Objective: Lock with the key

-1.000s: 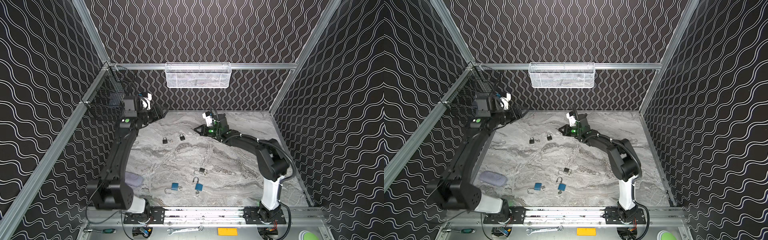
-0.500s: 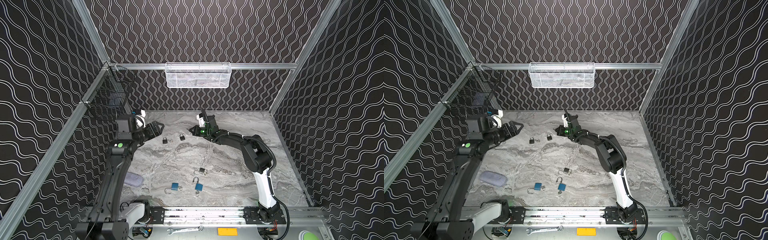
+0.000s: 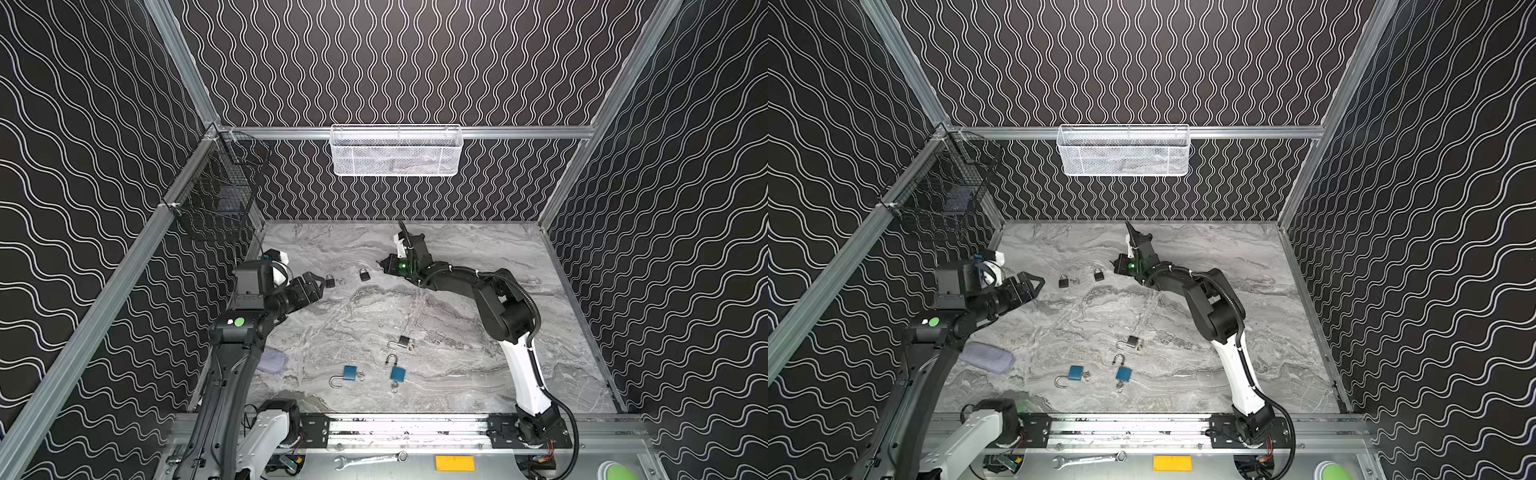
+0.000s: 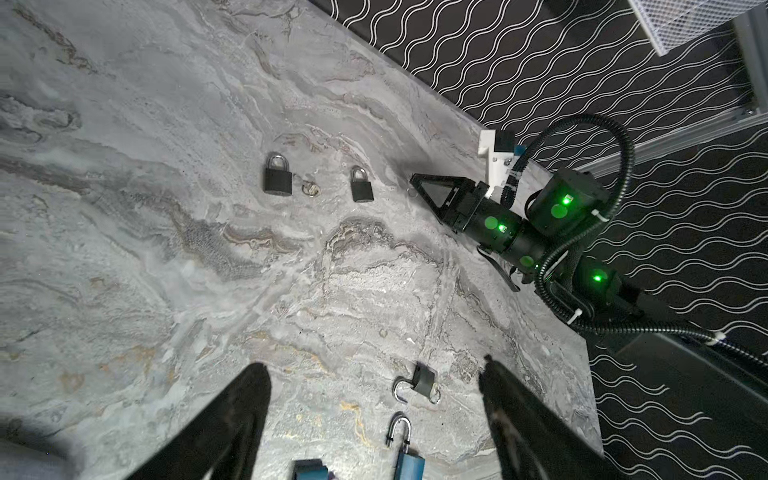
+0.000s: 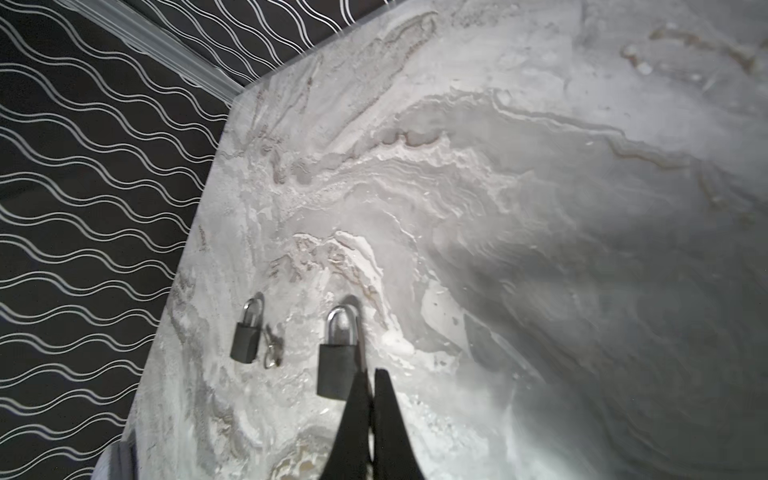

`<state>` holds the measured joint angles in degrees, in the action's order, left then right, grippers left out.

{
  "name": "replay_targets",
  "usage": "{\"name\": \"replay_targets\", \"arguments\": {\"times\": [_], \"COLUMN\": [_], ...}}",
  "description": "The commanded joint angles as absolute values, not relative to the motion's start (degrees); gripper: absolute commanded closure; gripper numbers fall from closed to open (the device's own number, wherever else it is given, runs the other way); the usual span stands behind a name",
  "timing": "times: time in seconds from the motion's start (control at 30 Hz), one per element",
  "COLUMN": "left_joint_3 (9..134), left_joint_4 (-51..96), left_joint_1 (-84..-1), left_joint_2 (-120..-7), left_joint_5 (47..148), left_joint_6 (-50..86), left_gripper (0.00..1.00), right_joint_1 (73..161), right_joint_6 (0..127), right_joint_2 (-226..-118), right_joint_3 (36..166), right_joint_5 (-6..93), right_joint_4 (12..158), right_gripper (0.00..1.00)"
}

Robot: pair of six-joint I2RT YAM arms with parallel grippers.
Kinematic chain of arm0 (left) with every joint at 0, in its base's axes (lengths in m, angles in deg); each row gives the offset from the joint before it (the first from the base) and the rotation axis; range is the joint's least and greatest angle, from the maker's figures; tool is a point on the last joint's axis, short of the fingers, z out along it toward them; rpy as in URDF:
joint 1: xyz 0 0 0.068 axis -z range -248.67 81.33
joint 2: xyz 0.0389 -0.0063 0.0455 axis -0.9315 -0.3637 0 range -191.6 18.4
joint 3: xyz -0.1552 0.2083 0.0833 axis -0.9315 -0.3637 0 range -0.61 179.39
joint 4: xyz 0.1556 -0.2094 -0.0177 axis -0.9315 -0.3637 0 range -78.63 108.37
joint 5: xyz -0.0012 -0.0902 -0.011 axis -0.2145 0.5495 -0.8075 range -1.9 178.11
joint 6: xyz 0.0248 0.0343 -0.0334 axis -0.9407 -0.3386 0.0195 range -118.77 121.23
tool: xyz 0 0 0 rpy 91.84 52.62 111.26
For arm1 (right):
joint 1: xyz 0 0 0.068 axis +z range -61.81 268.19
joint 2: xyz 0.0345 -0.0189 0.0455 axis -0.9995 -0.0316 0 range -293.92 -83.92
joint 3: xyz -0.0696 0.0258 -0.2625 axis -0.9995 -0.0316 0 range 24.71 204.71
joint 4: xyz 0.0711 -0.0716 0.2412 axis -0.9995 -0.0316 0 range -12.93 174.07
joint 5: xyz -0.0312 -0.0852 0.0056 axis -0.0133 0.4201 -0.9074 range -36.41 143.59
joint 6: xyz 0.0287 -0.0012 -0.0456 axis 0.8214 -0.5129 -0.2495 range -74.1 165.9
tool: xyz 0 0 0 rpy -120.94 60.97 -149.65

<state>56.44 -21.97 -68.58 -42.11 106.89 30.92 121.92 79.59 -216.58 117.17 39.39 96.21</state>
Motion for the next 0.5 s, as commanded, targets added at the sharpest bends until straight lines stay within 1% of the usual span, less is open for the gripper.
{"name": "replay_targets", "arguments": {"times": [0.0,0.2,0.47], "left_joint_3": [54.7,53.0,53.6], "left_joint_4": [-19.2,-17.7,-19.0], "left_joint_1": [-68.6,-68.6,-68.6], "left_joint_2": [-41.2,-41.4,-38.4], "left_joint_5": [107.4,108.6,105.9], "left_joint_6": [32.0,32.8,32.2], "left_gripper": [0.16,0.08,0.06], "right_joint_1": [122.0,122.0,122.1], "right_joint_6": [81.2,81.9,82.8], "right_joint_2": [-218.1,-219.0,-220.7], "right_joint_3": [118.7,119.1,120.7], "right_joint_5": [39.7,39.0,39.5], "right_joint_4": [96.2,96.6,96.0], "right_gripper": [1.00,1.00,1.00]}}
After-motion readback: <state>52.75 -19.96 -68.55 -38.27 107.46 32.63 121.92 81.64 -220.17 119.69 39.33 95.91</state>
